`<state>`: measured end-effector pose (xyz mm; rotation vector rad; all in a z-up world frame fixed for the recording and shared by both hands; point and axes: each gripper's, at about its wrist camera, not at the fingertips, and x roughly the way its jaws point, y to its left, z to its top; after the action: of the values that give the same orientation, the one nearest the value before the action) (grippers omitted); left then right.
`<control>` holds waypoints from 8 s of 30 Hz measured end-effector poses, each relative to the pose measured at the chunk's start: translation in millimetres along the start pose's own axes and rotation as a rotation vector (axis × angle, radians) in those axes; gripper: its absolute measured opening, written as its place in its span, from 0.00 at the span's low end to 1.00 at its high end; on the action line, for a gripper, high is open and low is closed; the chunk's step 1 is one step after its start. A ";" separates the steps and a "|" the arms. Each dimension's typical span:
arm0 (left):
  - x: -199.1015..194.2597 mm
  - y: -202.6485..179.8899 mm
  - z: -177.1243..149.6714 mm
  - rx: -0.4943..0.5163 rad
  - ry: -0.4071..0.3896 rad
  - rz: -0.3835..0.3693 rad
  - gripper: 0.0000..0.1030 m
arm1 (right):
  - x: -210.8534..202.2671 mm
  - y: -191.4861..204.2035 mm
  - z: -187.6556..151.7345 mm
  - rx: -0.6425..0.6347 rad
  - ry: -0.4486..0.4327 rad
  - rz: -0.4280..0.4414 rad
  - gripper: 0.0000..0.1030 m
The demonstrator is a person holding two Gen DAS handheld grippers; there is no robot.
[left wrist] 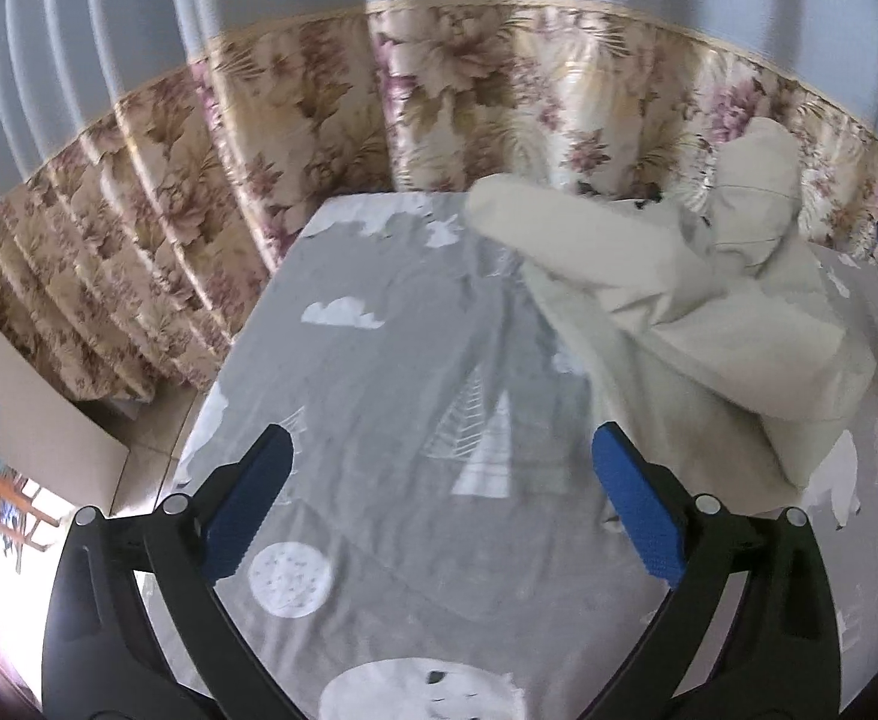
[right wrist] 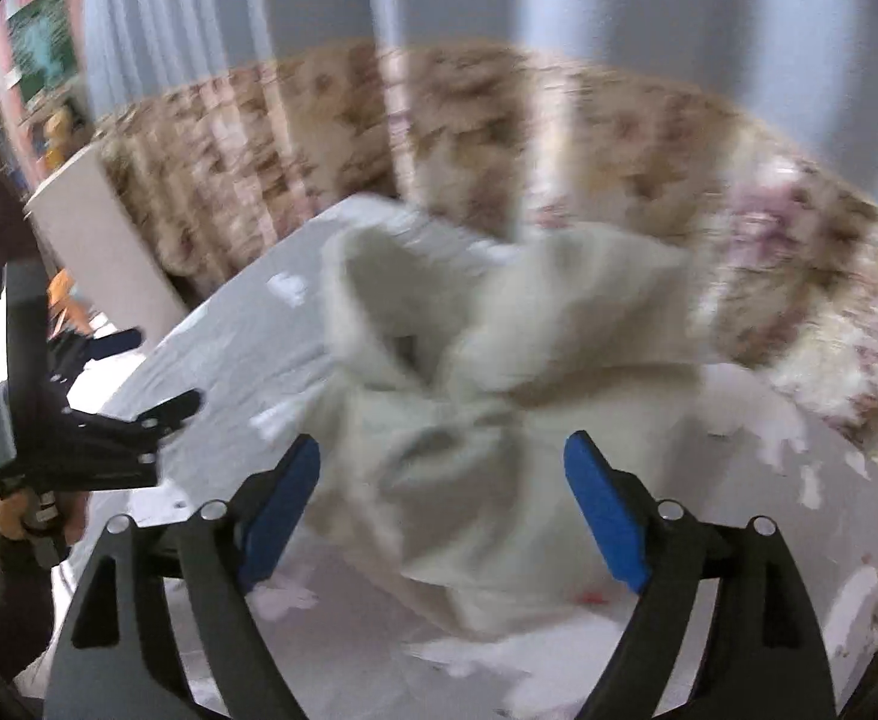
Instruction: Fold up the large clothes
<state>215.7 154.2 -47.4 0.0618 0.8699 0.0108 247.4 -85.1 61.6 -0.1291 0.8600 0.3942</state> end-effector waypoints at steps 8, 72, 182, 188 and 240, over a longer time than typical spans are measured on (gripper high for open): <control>4.5 -50.4 25.3 0.032 -0.019 -0.144 0.97 | 18.6 -109.9 -45.0 0.202 -0.114 -0.044 0.81; 56.5 -46.4 -4.9 0.122 0.104 -0.134 0.73 | 88.3 -7.1 -52.6 -0.046 -0.141 0.179 0.52; 118.0 -63.3 -21.0 -0.037 0.059 -0.341 0.74 | 170.6 -71.0 -76.1 0.339 -0.082 0.209 0.83; 105.0 -72.0 -32.1 0.027 0.025 -0.336 0.59 | 181.3 -63.7 -81.3 0.371 -0.059 0.276 0.83; -100.1 -171.8 -89.4 0.160 -0.186 -0.167 0.97 | -90.1 -102.2 -265.0 0.344 -0.274 -0.312 0.98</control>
<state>80.2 -16.3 -38.6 0.1377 0.6863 -0.2180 45.8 -275.8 -46.9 0.1075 0.6125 -0.0327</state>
